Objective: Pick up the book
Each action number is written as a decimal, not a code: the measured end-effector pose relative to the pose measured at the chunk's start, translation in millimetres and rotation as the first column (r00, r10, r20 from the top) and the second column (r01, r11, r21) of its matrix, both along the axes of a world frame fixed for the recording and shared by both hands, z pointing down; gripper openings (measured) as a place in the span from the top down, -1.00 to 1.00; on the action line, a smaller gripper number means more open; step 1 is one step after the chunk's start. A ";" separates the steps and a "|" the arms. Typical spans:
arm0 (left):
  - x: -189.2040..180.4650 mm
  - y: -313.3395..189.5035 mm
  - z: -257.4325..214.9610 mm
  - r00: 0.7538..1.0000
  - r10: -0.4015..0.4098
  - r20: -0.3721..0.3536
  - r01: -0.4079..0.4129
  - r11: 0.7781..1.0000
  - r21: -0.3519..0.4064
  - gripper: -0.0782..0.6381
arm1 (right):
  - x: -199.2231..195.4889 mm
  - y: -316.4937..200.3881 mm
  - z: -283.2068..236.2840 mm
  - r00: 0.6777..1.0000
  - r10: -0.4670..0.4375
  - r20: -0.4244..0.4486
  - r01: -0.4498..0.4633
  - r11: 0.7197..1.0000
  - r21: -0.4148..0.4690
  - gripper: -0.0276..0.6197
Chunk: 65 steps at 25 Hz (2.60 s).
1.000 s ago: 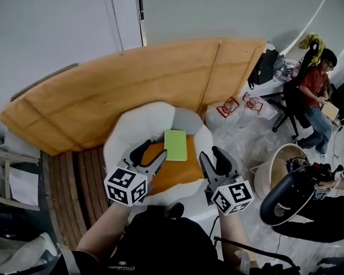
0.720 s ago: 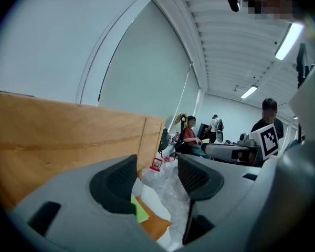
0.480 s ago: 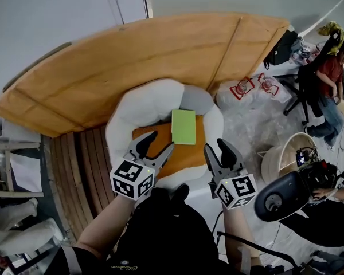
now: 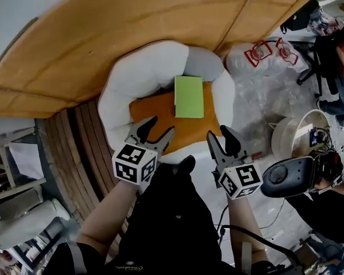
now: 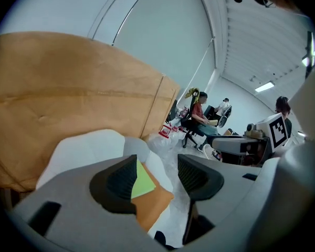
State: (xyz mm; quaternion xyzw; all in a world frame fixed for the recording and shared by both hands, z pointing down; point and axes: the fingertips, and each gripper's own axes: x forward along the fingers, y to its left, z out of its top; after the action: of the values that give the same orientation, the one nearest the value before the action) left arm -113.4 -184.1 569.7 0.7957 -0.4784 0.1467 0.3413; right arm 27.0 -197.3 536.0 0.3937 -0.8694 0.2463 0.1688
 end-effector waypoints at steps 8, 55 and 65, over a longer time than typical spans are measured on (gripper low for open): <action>-2.3 -28.6 93.1 1.000 0.026 0.014 -0.025 0.995 -0.102 0.10 | -0.5 -28.3 79.5 0.998 0.027 -0.057 -0.030 0.998 -0.059 0.42; 68.2 -108.4 411.4 0.978 0.070 -0.197 -0.143 0.912 -0.384 0.11 | -23.7 -79.9 424.6 0.993 -0.054 -0.102 0.024 0.963 -0.270 0.48; 78.4 -105.4 388.2 0.975 0.055 -0.214 -0.129 0.928 -0.351 0.23 | -0.5 -84.1 404.1 0.996 0.029 -0.086 -0.049 0.967 -0.249 0.68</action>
State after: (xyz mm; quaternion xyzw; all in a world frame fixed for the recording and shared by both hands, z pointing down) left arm -34.9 -289.6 957.9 0.7514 -0.3683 0.1675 0.5213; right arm 26.4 -281.4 940.2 0.3960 -0.8157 0.3412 0.2480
